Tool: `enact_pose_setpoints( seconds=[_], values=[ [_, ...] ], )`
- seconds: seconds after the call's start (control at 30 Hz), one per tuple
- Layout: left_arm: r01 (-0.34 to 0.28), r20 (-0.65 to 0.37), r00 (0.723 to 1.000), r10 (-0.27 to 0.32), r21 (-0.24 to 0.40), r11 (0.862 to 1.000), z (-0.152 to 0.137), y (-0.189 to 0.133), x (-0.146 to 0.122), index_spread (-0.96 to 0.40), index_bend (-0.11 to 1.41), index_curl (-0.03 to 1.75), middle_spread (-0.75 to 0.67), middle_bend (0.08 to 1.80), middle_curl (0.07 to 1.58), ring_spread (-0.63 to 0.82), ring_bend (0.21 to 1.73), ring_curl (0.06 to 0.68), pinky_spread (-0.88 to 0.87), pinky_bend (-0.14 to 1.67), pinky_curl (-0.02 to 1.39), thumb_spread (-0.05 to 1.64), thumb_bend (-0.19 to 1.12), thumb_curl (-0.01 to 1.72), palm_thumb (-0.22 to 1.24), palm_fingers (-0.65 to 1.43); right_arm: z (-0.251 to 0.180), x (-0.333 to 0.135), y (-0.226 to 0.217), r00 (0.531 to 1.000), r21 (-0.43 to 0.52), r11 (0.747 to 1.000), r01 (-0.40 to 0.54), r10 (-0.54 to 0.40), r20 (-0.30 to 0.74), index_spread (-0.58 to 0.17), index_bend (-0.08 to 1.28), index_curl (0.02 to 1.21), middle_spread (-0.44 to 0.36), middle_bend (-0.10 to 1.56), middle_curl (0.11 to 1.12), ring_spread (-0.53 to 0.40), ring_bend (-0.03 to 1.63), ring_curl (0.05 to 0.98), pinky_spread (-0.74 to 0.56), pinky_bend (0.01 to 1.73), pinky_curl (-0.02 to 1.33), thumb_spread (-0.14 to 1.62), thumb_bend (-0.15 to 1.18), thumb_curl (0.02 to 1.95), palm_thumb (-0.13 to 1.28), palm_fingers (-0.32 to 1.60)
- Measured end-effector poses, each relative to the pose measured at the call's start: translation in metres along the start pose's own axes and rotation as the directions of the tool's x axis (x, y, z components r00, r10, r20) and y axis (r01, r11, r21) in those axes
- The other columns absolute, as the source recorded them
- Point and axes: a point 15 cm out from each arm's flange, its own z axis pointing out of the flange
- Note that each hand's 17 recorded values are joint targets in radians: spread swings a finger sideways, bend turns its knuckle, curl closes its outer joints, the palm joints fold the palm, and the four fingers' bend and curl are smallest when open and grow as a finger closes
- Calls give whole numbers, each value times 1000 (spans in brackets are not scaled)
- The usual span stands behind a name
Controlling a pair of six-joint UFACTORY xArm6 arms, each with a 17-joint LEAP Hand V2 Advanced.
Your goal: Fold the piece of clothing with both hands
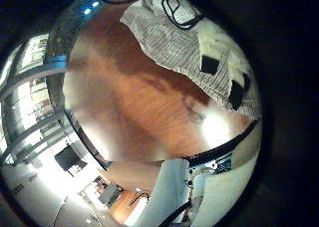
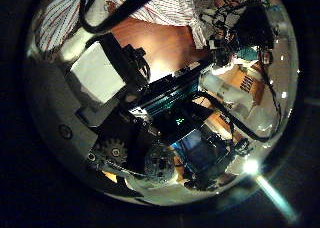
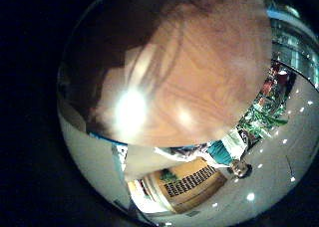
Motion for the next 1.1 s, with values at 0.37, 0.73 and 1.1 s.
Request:
enact_pose_setpoints(
  seconds=[0.37, 0.73, 1.1],
  values=[
    [-26, -15, 1000, 26, -9, 1000, -6, 16, 3, -644, 194, 1368, -620, 858, 1017, -502, 1217, 510, -731, 684, 668, 1190, -10, 596, 791, 873, -42, 15, 12, 999, 111, 993, -37, 38, -3, -406, 948, 789, -251, 1103, 836, -252, 1298, 618, -285, 1328, 557, 1173, 31, 480, 965, 1162],
    [-62, -41, 997, 60, -39, 997, -3, 54, 6, -631, 196, 1381, -624, 843, 1021, -505, 1207, 511, -741, 645, 688, 1193, -12, 585, 787, 864, -107, 32, 61, 993, 225, 968, -112, 114, 2, -336, 1038, 898, -201, 1206, 885, -222, 1370, 685, -218, 1379, 658, 1230, -6, 537, 976, 1087],
    [-71, -111, 991, 70, -6, 997, -22, 91, 9, -617, 189, 1379, -623, 834, 1019, -508, 1190, 509, -748, 604, 707, 1189, -13, 569, 777, 856, -185, 23, 75, 987, 330, 930, -159, 139, 84, -300, 1060, 924, -175, 1231, 880, -210, 1379, 702, -203, 1350, 711, 1214, -11, 579, 979, 1095]
  ],
)
